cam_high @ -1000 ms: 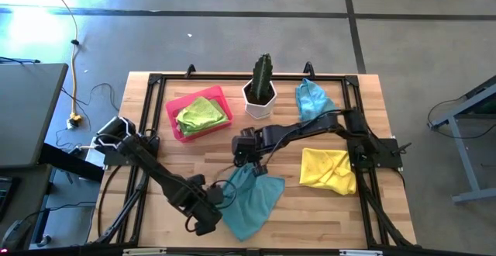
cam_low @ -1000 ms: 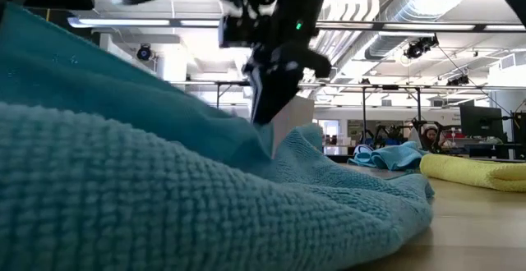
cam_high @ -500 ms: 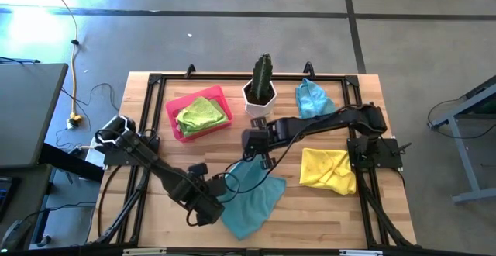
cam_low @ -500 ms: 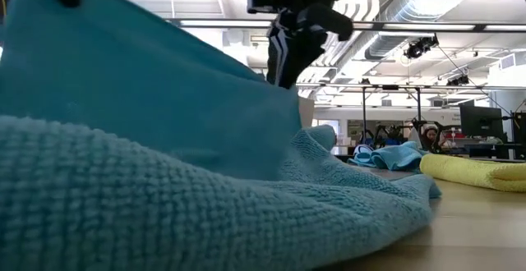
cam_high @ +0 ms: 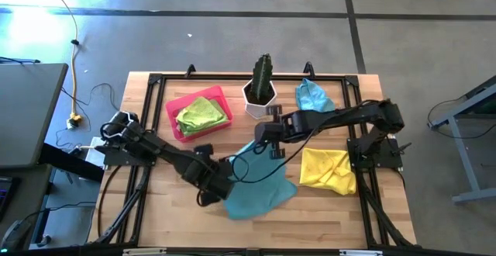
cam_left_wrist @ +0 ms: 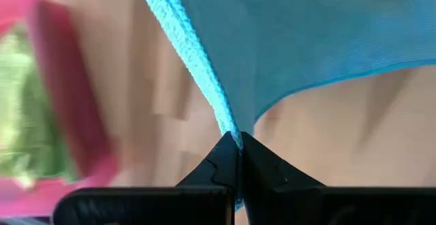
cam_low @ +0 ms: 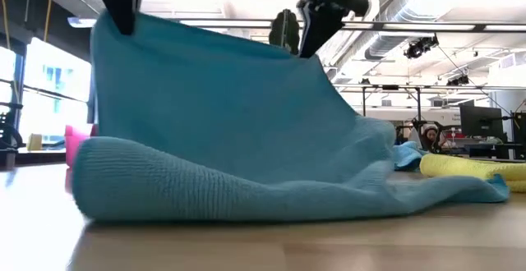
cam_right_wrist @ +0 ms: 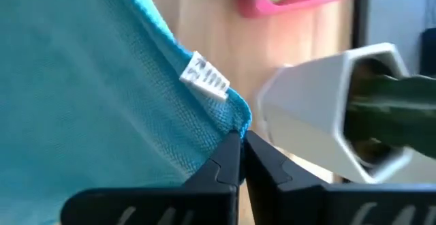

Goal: Fold microfiber towels
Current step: Fold the bottom blue microfiber cloth

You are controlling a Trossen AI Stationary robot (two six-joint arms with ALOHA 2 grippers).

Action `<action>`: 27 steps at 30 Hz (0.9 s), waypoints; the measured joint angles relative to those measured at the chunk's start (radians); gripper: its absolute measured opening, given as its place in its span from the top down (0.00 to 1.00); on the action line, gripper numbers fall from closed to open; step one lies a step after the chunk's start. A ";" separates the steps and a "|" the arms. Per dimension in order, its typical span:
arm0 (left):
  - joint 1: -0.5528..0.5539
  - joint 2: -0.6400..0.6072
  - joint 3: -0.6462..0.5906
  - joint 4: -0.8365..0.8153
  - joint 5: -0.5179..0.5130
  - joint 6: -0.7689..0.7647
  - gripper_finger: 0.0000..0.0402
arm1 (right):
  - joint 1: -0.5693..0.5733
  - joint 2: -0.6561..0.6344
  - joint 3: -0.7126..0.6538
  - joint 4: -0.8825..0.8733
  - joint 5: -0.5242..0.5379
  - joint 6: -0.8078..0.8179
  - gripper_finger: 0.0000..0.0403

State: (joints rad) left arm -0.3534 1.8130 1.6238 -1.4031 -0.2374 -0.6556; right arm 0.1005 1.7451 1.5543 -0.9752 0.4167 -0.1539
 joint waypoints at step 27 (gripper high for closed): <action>0.247 -0.150 0.235 -0.155 -0.723 0.402 1.00 | -0.112 -0.170 0.000 0.044 0.586 -0.086 1.00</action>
State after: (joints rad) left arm -0.1064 1.6627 1.8584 -1.5577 -0.9604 -0.2532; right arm -0.0115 1.5750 1.5547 -0.9315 1.0022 -0.2396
